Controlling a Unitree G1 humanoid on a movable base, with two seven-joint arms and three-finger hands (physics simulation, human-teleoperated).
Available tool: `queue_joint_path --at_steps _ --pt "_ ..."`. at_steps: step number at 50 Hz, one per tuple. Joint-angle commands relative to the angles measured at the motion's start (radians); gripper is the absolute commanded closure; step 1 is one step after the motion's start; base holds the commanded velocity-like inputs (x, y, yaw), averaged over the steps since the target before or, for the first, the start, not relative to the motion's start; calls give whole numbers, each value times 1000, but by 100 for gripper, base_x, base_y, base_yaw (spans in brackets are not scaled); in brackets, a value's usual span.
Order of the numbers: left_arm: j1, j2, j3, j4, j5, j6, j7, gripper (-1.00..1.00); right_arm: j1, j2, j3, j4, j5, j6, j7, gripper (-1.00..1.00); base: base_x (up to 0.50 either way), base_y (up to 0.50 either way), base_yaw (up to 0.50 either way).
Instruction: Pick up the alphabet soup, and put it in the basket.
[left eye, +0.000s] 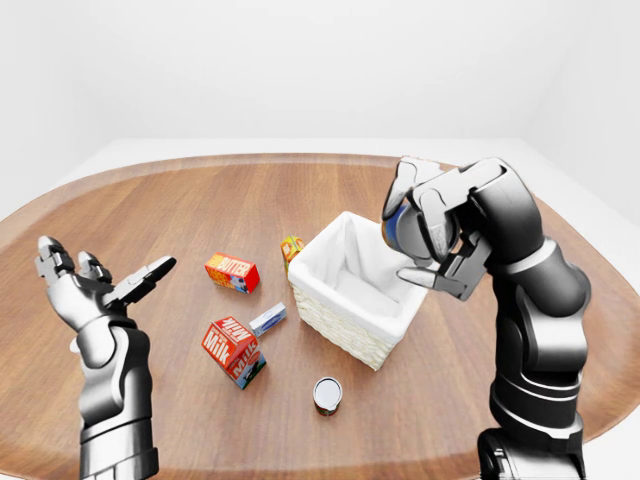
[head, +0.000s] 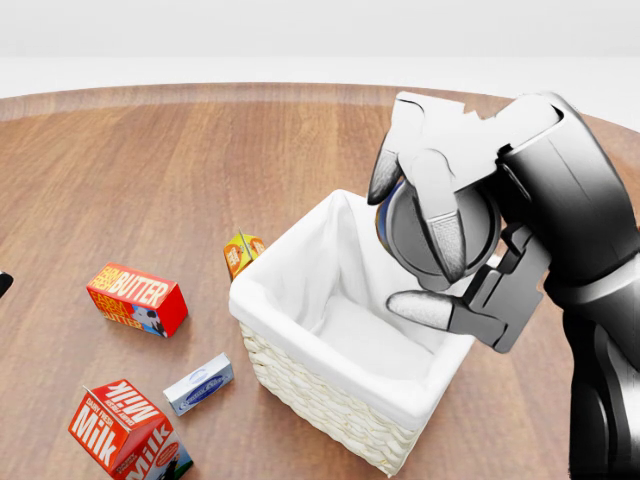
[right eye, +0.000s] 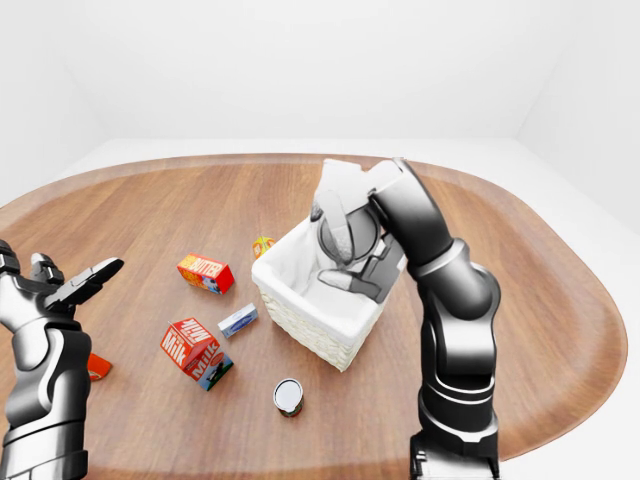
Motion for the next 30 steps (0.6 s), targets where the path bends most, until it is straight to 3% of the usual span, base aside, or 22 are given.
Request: queue_joint_path --at_steps 1,8,30 --pt "-1 0 2 -1 -1 5 -2 -100 -149 -7 12 257 160 0 -124 100 0 0 0" --pt "2 0 4 -14 -3 15 1 -100 -204 -19 12 422 211 0 -172 100 0 0 0" --pt "-1 1 2 -8 -3 12 1 -100 -182 -24 22 392 249 0 -190 100 0 0 0"
